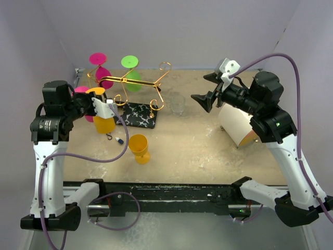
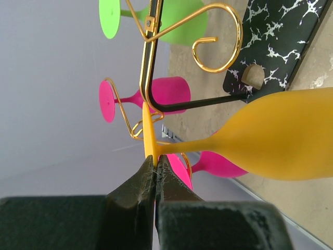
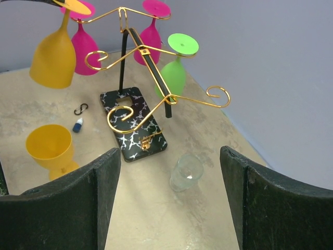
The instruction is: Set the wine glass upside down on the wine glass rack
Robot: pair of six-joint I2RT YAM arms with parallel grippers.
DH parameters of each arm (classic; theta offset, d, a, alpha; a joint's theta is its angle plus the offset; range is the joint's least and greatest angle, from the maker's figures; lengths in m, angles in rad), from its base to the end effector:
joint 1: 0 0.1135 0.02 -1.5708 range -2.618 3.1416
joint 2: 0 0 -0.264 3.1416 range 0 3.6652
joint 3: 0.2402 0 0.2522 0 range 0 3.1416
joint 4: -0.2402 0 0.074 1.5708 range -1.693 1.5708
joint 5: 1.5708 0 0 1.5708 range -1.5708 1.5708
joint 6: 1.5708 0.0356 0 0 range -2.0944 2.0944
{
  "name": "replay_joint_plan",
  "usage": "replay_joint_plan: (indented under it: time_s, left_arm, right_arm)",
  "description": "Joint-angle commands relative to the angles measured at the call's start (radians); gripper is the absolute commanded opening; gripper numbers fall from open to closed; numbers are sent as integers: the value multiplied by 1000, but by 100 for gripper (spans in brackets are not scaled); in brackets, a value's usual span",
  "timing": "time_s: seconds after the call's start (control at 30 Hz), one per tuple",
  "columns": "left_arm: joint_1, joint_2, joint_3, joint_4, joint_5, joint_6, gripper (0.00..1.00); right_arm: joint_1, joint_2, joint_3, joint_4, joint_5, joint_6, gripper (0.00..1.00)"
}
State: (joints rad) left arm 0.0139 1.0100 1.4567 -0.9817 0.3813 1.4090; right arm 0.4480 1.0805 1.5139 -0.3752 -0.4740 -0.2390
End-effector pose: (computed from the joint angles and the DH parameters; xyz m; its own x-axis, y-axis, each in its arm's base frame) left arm 0.1668 -0.0109 0.4424 0.2211 0.9192 -0.3258 0.5526 0.1572 0.8185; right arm 0.1717 0.1005 0.5099 0.2394 -0.1186 -0.9636 -0.7611 0.5934 -0.2621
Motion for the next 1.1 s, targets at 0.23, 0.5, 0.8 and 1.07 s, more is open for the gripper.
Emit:
replay_joint_plan:
  time_s: [0.23, 0.5, 0.8, 1.07]
  left_arm:
    - [-32, 63, -31, 148, 43, -5, 0]
    - [-177, 101, -79, 288, -157, -42, 0]
    - [-270, 130, -108, 362, -252, -89, 0]
    - [-293, 131, -116, 384, -229, -118, 0]
  right_arm:
    - [-8, 7, 2, 53, -4, -5, 80]
    - [-11, 6, -3, 53, 0, -7, 80]
    - [-14, 5, -14, 59, 0, -7, 80]
    - [-21, 13, -12, 62, -12, -5, 81]
